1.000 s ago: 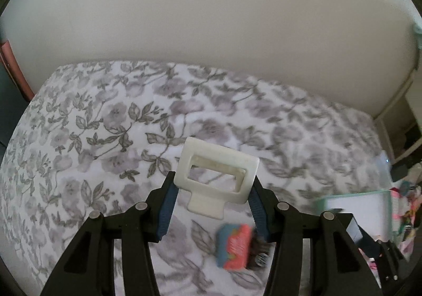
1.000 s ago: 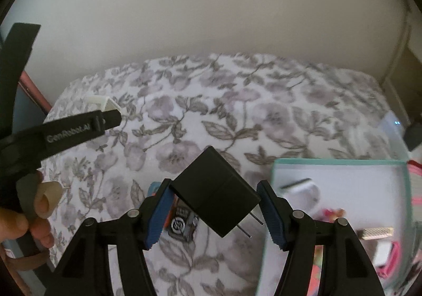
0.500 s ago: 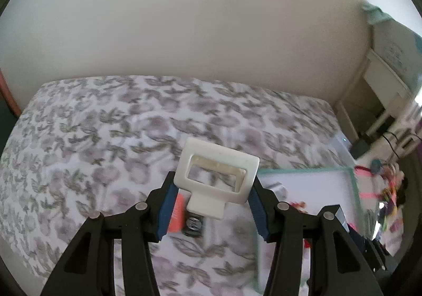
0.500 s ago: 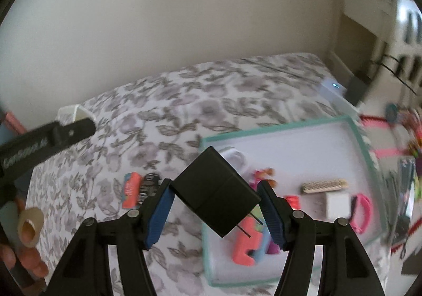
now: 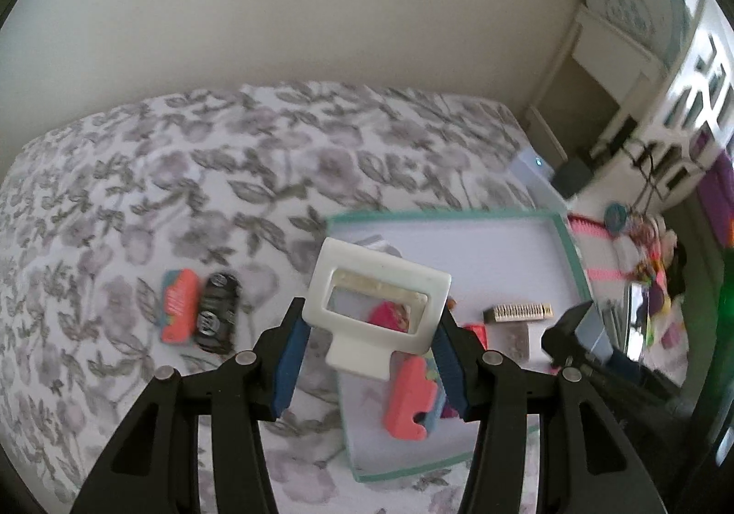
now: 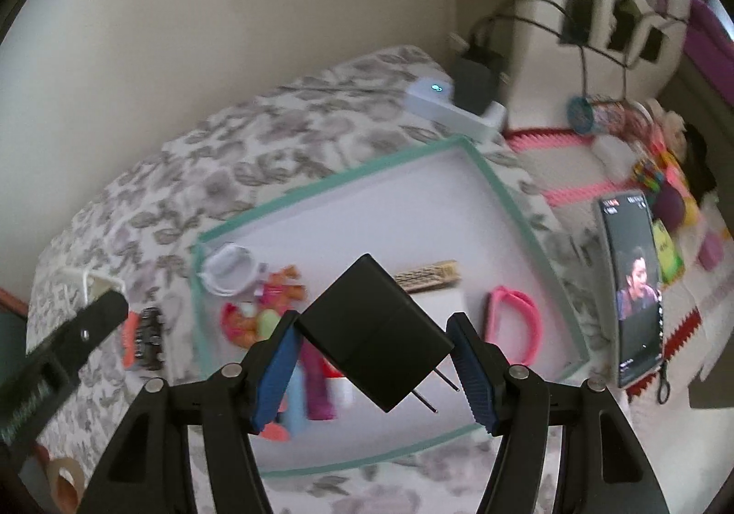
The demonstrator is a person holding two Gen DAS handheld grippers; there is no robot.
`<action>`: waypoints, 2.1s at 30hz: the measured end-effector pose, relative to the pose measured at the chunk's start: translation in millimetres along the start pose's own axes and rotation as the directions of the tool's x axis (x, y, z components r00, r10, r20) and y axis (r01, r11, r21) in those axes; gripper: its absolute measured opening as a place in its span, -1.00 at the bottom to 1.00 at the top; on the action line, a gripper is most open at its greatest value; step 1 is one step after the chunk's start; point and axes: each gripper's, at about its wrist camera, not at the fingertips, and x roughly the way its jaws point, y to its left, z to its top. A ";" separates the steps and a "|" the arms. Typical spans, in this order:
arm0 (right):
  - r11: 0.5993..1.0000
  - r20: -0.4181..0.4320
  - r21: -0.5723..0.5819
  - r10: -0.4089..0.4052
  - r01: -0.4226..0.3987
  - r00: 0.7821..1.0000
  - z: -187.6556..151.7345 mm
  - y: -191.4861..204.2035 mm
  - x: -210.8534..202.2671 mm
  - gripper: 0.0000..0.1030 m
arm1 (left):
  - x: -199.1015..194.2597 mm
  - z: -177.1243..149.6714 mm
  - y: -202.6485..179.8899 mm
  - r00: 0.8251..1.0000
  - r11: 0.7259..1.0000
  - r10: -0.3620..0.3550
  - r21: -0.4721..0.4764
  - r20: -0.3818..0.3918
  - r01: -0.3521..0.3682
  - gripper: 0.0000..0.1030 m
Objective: Organize rigid objects
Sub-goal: 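Carry the white frame into the tray with the left gripper while the right gripper brings the charger, then open both grippers to release the white frame and black charger in the tray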
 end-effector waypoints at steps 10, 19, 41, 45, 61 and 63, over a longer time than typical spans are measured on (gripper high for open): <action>1.000 -0.083 0.015 -0.024 0.026 0.996 -3.8 -17.3 23.1 0.31 | 35.2 -21.3 -9.6 0.991 0.999 -0.037 -0.014 -0.127 0.035 0.04; 0.999 -0.093 -0.028 -0.023 0.021 0.995 -5.0 -8.4 26.5 0.31 | 41.8 -22.8 -10.1 0.987 0.999 -0.036 -0.016 -0.155 0.034 0.04; 0.997 -0.189 -0.061 -0.055 0.044 0.980 -14.6 -5.0 55.9 0.32 | 63.8 -31.1 -11.3 0.968 1.000 -0.023 -0.020 -0.249 0.019 0.08; 0.996 -0.193 -0.065 -0.065 0.054 0.979 -14.9 -4.5 56.6 0.33 | 61.5 -30.0 -10.7 0.970 1.000 -0.006 -0.013 -0.242 0.003 0.20; 0.998 -0.058 -0.046 -0.050 0.047 0.997 1.1 -3.2 16.0 0.37 | 36.4 -17.6 -12.7 0.986 1.000 -0.004 0.009 -0.168 0.006 0.28; 0.998 -0.035 -0.047 -0.048 0.047 0.998 3.2 -1.7 9.7 0.37 | 33.8 -16.8 -11.2 0.987 1.000 0.009 0.014 -0.158 -0.007 0.28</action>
